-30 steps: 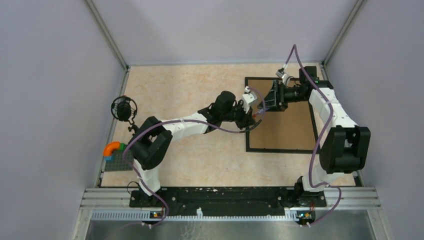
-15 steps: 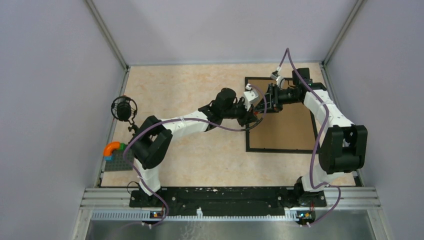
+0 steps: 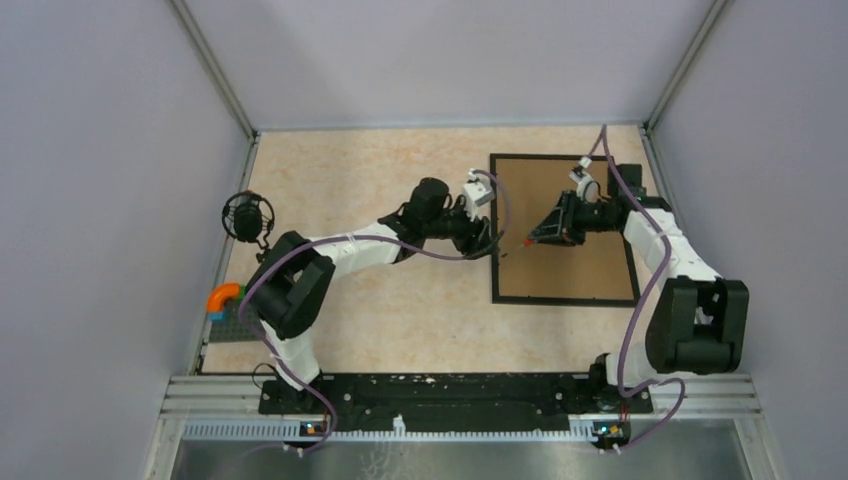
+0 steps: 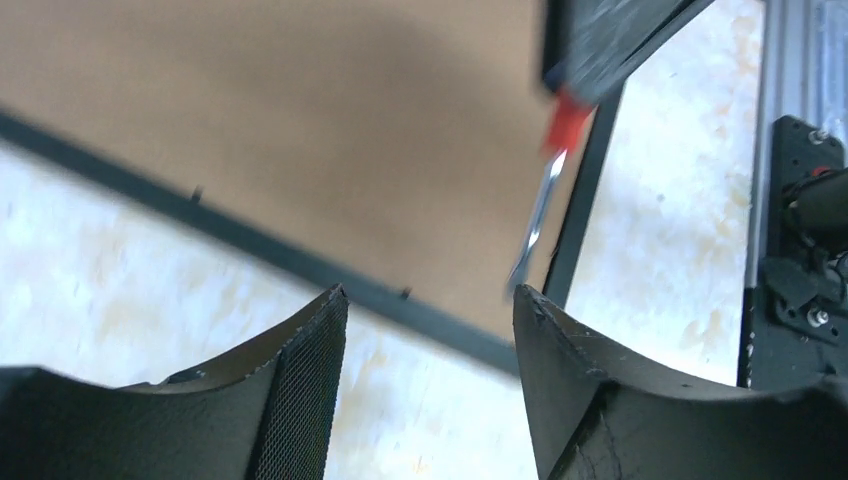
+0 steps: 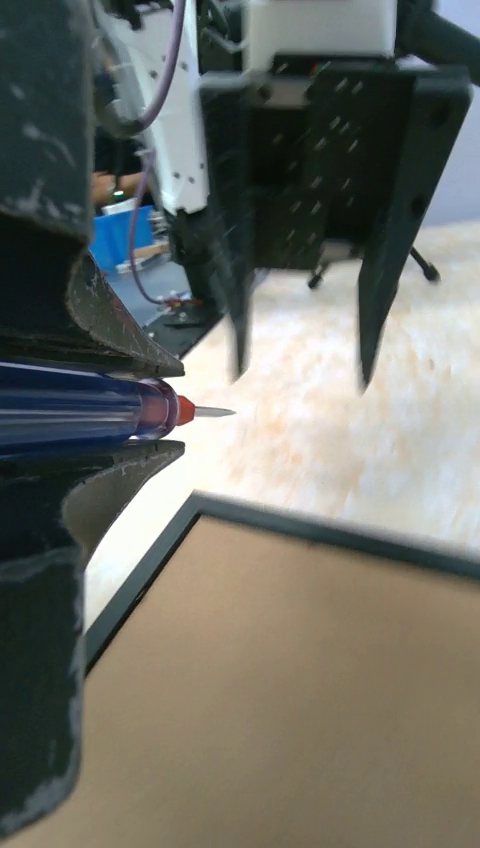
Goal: Take the photo out of the frame
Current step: Adjust the screwdriver, then release the photo frame item from the photo frame.
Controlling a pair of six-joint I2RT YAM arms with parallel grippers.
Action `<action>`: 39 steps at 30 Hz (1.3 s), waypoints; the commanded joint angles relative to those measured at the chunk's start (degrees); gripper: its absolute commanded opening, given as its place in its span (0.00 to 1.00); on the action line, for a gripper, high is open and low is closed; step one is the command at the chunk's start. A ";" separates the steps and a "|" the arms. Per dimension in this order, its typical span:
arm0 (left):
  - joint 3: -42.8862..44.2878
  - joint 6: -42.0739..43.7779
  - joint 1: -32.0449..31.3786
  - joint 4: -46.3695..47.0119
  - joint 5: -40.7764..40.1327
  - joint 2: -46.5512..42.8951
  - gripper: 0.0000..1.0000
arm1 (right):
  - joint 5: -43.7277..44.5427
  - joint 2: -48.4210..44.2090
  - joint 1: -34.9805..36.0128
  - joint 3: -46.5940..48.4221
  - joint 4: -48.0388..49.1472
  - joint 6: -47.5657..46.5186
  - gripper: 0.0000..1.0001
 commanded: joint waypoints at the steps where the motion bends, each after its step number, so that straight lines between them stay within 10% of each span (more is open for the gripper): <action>1: -5.66 -3.03 4.30 2.26 1.75 -2.76 0.66 | 5.46 -6.82 -5.09 -11.05 9.69 8.58 0.00; 13: -9.69 -26.32 4.25 9.01 2.03 8.28 0.47 | 18.04 -9.14 -5.66 -24.24 27.97 21.73 0.00; 39: -5.23 -31.19 2.32 11.60 2.06 17.96 0.27 | 20.18 -12.18 2.52 -32.41 38.07 27.23 0.00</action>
